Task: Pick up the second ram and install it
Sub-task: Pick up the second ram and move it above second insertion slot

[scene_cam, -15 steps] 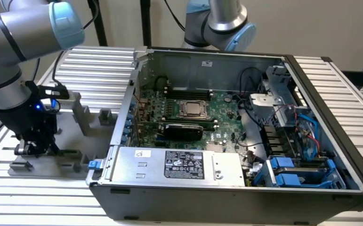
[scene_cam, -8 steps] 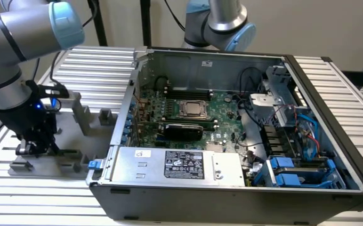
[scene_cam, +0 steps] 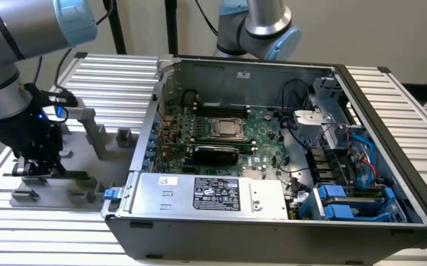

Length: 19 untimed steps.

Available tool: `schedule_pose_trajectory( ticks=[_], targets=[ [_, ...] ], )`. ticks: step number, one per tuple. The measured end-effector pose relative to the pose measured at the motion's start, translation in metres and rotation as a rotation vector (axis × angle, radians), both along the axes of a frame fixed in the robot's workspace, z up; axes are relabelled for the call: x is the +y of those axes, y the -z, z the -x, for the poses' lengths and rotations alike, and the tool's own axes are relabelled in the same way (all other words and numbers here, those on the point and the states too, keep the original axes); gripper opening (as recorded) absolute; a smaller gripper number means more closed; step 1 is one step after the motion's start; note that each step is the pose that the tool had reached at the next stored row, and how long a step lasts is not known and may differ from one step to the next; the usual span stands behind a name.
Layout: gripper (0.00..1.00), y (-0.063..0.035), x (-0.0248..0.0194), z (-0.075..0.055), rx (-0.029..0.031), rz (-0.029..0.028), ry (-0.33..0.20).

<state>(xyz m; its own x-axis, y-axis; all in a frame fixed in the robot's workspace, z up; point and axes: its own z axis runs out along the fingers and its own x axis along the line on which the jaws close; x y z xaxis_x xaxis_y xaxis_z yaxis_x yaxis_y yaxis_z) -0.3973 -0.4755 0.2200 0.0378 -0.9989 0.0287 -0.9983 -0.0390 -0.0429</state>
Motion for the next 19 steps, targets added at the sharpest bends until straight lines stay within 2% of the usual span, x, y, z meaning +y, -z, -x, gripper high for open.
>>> schedule_pose_trajectory(
  ticks=[12, 19],
  targets=[
    [0.14, -0.0545, 0.0, -0.008, 0.0021, -0.0001, 0.0],
    [0.14, -0.0864, 0.0, -0.019, 0.0023, 0.0, 0.0]
  ],
)
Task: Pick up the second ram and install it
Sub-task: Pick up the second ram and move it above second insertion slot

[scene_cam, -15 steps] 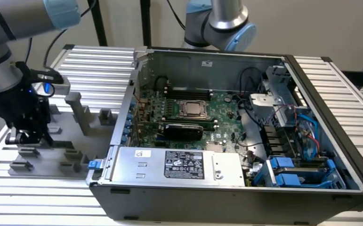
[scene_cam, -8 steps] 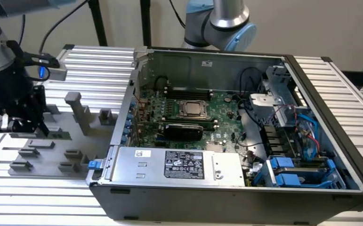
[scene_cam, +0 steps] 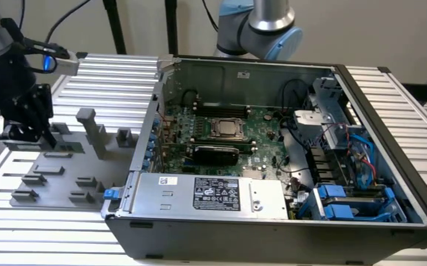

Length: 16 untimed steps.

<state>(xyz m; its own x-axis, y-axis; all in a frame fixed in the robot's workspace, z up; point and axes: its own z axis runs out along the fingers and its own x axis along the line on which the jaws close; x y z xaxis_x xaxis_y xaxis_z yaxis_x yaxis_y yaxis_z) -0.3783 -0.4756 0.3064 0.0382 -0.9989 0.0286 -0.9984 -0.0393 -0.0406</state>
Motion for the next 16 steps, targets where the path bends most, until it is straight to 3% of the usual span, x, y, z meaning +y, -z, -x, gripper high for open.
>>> schedule_pose_trajectory(
  ticks=[8, 16],
  targets=[
    [0.14, -0.0364, 0.0, -0.023, 0.0007, 0.0001, -0.001],
    [0.14, -0.0728, -0.0001, -0.059, 0.0025, -0.0042, -0.001]
  ],
)
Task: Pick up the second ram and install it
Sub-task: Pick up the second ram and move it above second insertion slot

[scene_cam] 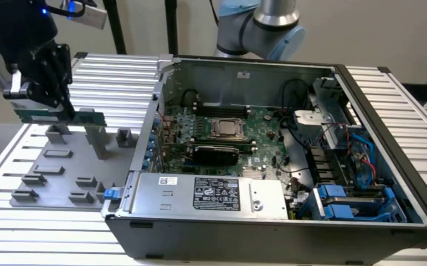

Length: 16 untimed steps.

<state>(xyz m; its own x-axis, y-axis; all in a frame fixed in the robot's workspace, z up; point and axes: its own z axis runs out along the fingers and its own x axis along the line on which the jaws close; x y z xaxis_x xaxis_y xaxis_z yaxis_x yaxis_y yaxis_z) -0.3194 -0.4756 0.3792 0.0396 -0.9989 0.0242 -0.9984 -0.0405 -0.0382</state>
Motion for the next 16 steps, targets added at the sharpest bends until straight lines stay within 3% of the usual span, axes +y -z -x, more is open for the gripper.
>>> schedule_pose_trajectory(
  ticks=[7, 10, 16],
  targets=[
    [0.14, -0.0319, 0.0002, -0.032, 0.0003, -0.0003, 0.0],
    [0.14, -0.0443, 0.0022, -0.043, 0.0002, -0.0004, 0.0],
    [0.14, -0.0481, 0.0133, -0.054, 0.0002, -0.0005, 0.0]
  ],
)
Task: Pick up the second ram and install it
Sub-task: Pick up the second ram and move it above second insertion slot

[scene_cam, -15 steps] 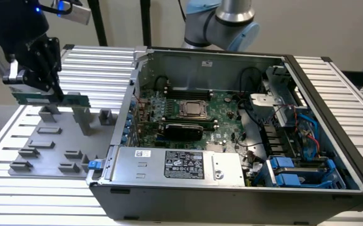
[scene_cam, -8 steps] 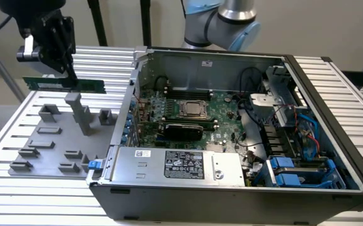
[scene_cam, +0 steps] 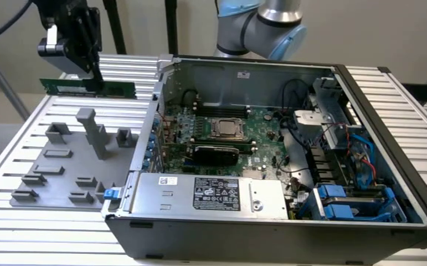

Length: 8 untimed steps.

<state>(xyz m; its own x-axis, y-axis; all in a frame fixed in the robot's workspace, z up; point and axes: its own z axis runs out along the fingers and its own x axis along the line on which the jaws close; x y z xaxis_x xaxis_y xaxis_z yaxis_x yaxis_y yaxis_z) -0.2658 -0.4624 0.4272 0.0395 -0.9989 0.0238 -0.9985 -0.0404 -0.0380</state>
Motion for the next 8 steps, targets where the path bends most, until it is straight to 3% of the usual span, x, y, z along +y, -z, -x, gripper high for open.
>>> schedule_pose_trajectory(
  ticks=[8],
  targets=[
    [0.14, 0.0, 0.0213, -0.012, 0.0, 0.0, 0.0]
  ],
)
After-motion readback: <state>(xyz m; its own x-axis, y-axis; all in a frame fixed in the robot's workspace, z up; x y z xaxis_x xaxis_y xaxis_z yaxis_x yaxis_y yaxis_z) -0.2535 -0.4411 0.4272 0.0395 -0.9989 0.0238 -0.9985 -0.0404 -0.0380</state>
